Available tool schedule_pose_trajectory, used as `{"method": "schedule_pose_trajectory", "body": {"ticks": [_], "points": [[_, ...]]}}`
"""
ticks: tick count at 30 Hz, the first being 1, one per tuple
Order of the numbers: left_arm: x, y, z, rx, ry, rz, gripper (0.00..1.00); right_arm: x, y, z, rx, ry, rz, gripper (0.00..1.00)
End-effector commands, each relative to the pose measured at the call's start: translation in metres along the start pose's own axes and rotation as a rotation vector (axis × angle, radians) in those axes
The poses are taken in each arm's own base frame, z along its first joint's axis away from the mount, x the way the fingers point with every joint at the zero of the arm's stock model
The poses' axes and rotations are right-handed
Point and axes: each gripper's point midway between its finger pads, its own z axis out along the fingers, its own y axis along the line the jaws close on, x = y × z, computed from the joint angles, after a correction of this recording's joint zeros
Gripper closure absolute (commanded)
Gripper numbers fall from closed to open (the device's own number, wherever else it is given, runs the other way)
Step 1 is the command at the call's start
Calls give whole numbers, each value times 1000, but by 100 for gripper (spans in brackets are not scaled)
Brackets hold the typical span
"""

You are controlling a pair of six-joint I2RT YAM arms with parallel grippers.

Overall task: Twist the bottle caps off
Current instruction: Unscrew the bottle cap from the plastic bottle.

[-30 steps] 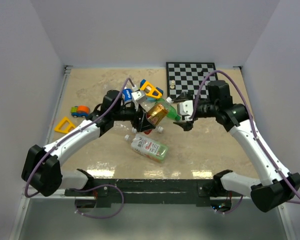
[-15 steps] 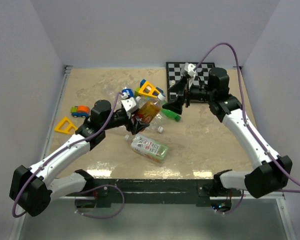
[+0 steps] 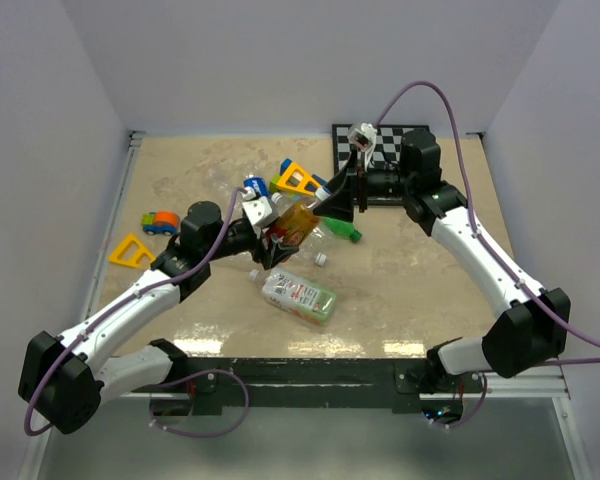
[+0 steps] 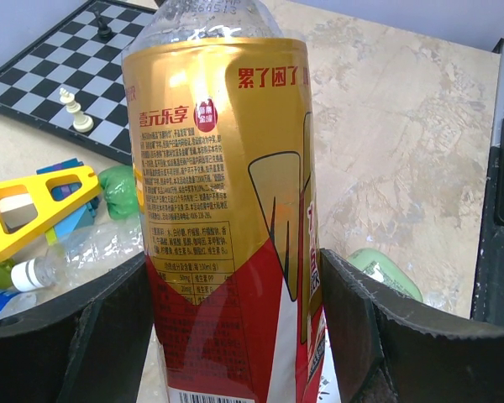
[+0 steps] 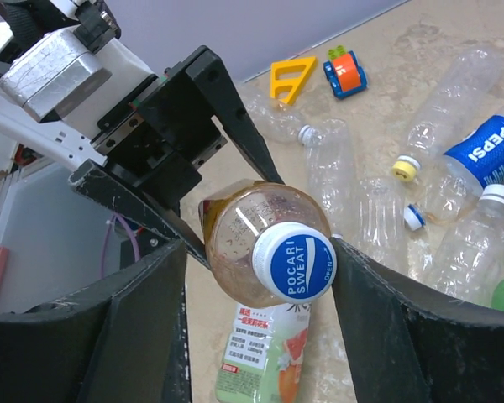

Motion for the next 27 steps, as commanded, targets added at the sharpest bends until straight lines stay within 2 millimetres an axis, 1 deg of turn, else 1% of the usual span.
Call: {"method": "schedule_pose_trajectory", "body": {"ticks": [1,7,8,9,10,15,16,20,22,24,26,27], "points": [[-17,-3,0,21,-65,61,100,-25,18,-4,-50,-47,-49,34],[-16,-4,0,23,-63,58,100,-27,20,-5,-53,-58,-67,74],[-16,-4,0,22,-64,57,100,-26,21,-5,-55,-57,-72,84],[-15,-3,1,23,-62,54,100,-26,20,-5,-51,-57,-77,97],[-16,-4,1,27,-66,52,100,-25,19,-5,-48,-58,-83,100],[-24,-10,0,53,-93,25,99,-22,21,-7,-44,-53,-121,100],[-24,-10,0,57,-94,11,91,-20,20,-7,-44,-50,-127,100],[-29,-13,-1,74,-109,-34,48,-18,24,-9,-57,-49,-147,100],[-30,-14,-3,83,-109,-39,34,-17,27,-11,-67,-50,-163,100],[-31,-19,-4,116,-105,-35,27,-15,28,-11,-76,-47,-168,100],[-29,-24,-3,147,-90,-40,24,-14,30,-11,-82,-46,-172,100],[-28,-28,-3,175,-84,-41,21,-13,30,-11,-85,-47,-175,100]]}}
